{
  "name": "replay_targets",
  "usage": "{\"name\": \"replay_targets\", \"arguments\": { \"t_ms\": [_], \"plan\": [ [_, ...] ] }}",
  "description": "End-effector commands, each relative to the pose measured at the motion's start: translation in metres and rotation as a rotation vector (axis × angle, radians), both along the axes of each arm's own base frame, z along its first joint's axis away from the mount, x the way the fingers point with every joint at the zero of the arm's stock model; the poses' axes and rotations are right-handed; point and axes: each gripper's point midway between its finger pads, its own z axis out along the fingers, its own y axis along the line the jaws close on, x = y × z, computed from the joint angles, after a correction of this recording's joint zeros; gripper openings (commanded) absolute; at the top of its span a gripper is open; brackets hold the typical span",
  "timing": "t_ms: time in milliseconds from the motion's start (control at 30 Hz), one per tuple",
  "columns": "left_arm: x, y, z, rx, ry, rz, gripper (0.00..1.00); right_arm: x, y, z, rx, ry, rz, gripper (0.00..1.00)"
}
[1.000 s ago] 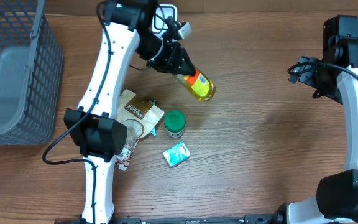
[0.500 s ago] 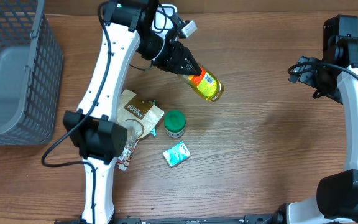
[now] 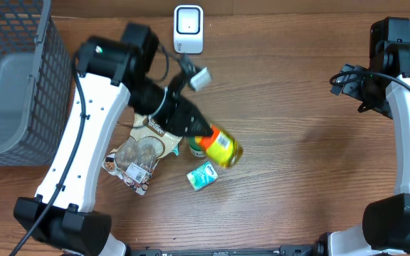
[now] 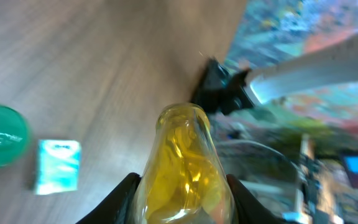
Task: Scan the item barcode
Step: 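Lift the yellow bottle with the left gripper and swing it left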
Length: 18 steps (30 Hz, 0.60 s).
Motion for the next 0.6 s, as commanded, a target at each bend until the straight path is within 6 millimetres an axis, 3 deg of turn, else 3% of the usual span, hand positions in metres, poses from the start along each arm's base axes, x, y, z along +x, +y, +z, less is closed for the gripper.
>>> {"name": "replay_targets", "arguments": {
  "t_ms": [0,267,567],
  "plan": [
    [-0.0105,-0.0098,0.0018,-0.177,-0.001,-0.068,0.15,-0.0015,-0.0019,0.0164,-0.012,-0.051,-0.009,1.0],
    [-0.0117,-0.008,-0.0052,-0.305,0.048,-0.046,0.31,-0.0015,-0.0019,0.0164,-0.012,-0.051,-0.009,1.0],
    [-0.0107,-0.0092,-0.0012,-0.317,0.088,-0.017,0.3,-0.0015,-0.0019,0.0164,-0.012,-0.051,-0.009,1.0]
  ]
}}
